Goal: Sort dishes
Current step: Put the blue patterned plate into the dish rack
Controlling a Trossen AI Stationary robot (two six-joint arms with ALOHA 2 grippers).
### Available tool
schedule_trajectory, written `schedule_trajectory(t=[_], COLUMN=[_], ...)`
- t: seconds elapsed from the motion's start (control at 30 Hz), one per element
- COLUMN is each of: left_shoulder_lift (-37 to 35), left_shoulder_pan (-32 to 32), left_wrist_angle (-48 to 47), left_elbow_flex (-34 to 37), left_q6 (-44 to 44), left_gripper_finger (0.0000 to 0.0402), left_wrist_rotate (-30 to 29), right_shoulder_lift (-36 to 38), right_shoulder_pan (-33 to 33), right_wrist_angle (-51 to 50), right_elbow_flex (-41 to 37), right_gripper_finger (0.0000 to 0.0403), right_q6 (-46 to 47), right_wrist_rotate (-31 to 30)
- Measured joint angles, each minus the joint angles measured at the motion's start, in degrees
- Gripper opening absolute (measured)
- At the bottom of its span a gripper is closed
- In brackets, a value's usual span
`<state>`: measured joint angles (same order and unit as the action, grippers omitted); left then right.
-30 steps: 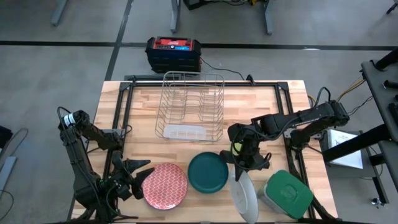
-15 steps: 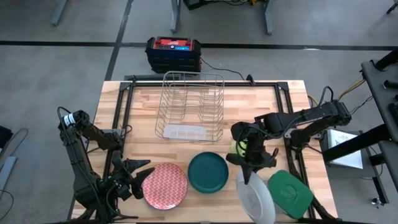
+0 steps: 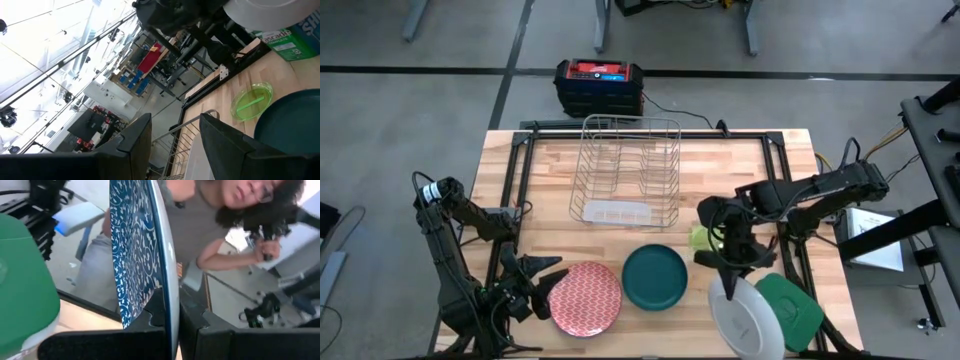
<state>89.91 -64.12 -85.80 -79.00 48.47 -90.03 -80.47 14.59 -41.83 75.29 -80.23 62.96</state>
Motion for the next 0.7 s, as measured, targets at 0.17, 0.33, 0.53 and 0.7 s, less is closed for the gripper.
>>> schedule_trajectory(t=[0.17,0.33,0.53,0.7], left_shoulder_lift=[0.0,0.0,0.0,0.0], left_shoulder_pan=[0.0,0.0,0.0,0.1], left_wrist_angle=[-0.1,-0.2,-0.2,-0.2], left_elbow_flex=[0.0,0.0,0.0,0.0], left_q6=[0.0,0.0,0.0,0.0], left_gripper_finger=[0.0157,0.0157,0.0157,0.0157], left_wrist_rotate=[0.0,0.0,0.0,0.0], right_shoulder_lift=[0.9,1.8,2.1,2.0], right_shoulder_pan=[1.8,2.5,2.8,2.8], right_wrist_angle=[-1.2,-1.3,-2.6,-2.5], right_elbow_flex=[0.0,0.0,0.0,0.0], right_gripper_finger=[0.0002,0.0002,0.0002,0.0002], right_q6=[-3.2,-3.7,-7.2,-9.3], right_wrist_rotate=[0.4,0.2,0.1,0.0])
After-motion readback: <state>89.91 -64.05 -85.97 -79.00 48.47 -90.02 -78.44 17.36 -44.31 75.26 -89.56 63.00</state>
